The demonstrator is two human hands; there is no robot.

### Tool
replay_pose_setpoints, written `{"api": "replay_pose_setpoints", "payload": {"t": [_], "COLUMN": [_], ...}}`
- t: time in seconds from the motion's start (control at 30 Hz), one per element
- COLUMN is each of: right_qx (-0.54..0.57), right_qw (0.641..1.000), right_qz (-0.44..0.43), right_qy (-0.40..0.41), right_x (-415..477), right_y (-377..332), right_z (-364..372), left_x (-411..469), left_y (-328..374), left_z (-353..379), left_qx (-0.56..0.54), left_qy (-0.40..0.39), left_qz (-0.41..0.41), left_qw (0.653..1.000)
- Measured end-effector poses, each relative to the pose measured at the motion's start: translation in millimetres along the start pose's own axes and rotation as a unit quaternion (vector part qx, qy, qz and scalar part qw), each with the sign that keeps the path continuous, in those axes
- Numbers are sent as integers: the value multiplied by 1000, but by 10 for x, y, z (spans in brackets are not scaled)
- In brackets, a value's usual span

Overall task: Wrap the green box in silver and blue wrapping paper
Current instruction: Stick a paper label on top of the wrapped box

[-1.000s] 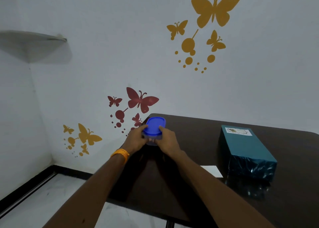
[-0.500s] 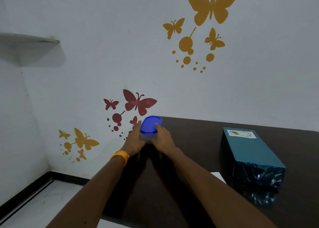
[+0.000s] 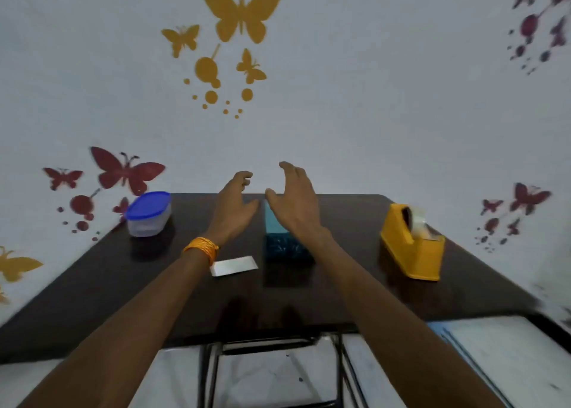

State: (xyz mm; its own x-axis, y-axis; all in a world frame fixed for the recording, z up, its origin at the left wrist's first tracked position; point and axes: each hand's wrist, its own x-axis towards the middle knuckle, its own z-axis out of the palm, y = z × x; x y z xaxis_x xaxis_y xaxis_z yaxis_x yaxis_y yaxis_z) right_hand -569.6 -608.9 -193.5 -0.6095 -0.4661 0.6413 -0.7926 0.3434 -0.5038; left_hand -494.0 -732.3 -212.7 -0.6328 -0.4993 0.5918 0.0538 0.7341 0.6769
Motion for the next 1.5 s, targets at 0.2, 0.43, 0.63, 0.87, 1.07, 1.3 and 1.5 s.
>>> {"api": "replay_pose_setpoints", "payload": {"t": [0.2, 0.43, 0.63, 0.87, 1.07, 1.3, 1.5], "right_qx": [-51, -97, 57, 57, 38, 36, 38], "right_qw": [993, 956, 937, 948, 953, 951, 940], "right_qz": [88, 186, 311, 280, 270, 275, 298], "right_qy": [60, 203, 149, 136, 131, 136, 162], "right_x": [-348, -740, -950, -876, -851, -834, -859], "right_y": [954, 1673, 2219, 2573, 2741, 2848, 2816], "right_z": [-985, -1377, -1195, -1442, -1726, -1787, -1713], "left_x": [-219, -373, -476, -443, -426, -389, -422], "left_y": [804, 1060, 985, 1192, 1351, 1346, 1329], "left_z": [1310, 2244, 2686, 3026, 3358, 3523, 3350], "left_qx": [-111, -122, -132, -68, -87, -99, -60], "left_qy": [-137, -298, -333, -282, -264, -262, -304], "left_qz": [-16, -77, -63, -40, -28, -33, 2], "left_qw": [984, 944, 932, 956, 960, 959, 951]}}
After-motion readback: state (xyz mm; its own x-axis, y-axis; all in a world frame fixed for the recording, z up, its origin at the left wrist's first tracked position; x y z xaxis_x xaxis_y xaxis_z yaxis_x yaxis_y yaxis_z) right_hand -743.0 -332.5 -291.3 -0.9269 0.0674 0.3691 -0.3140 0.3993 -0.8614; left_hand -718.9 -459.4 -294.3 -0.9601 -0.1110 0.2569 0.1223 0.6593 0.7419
